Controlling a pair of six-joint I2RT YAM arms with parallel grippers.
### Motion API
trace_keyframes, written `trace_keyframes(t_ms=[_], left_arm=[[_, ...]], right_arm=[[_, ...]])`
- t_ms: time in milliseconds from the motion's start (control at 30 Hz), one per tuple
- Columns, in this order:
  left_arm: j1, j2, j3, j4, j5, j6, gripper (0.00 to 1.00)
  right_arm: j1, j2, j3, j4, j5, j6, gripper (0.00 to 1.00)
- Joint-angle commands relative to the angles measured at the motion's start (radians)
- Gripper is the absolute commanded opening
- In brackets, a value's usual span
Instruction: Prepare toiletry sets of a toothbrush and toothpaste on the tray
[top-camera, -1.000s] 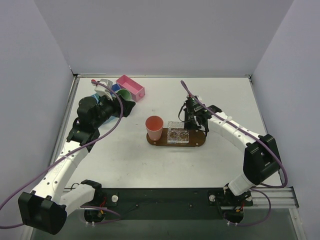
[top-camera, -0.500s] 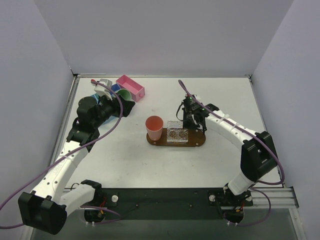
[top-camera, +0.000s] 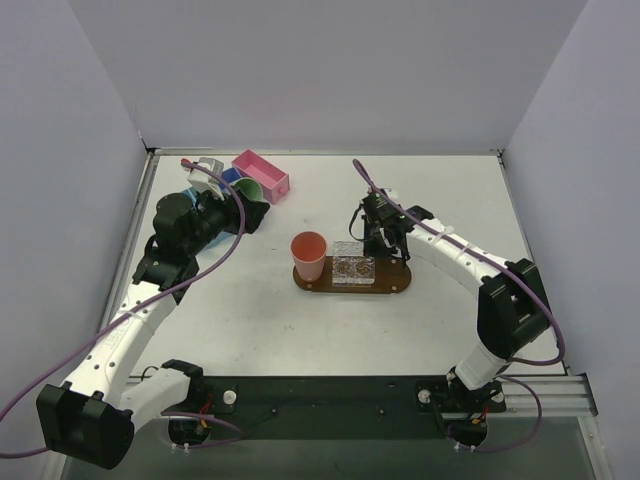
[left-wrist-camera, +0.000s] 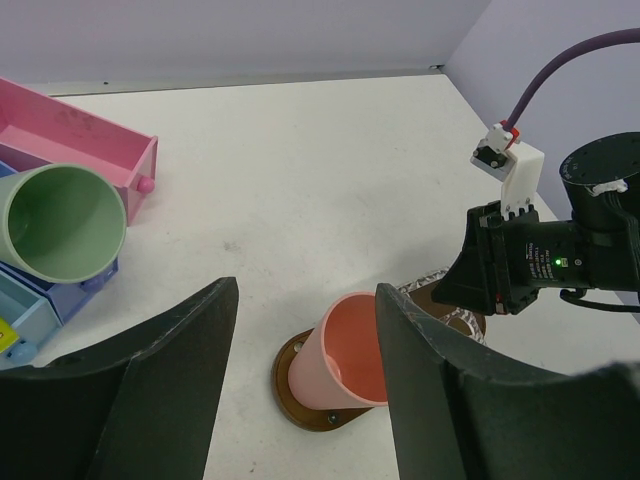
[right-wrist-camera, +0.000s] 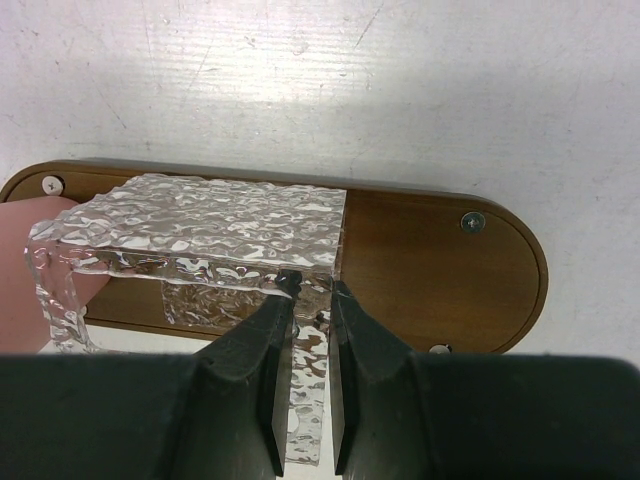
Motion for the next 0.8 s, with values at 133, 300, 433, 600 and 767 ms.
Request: trace_keyframes(t_ms=[133, 300, 433, 600, 767], left_arm=[[0.009, -0.011, 0.002, 0.041, 0.022, -0.009, 0.67], [0.012, -0.007, 0.000, 0.042, 0.023, -0.009, 0.67], [0.013, -0.003, -0.002, 0.042, 0.025, -0.012, 0.67], [0.015, 0.000, 0.000, 0.042, 0.025, -0.013, 0.67], [0.016, 0.006, 0.000, 0.042, 0.025, -0.013, 0.67]], right_arm=[[0.012, 0.033, 0.043, -0.034, 0.037, 0.012, 0.04], [0.014, 0.042, 0.049, -0.037, 0.045, 0.009, 0.17], [0.015, 0.046, 0.051, -0.039, 0.043, 0.013, 0.26], [0.017, 0.042, 0.054, -0.039, 0.046, 0.013, 0.31], [0.020, 0.020, 0.055, -0.038, 0.058, 0.015, 0.35]])
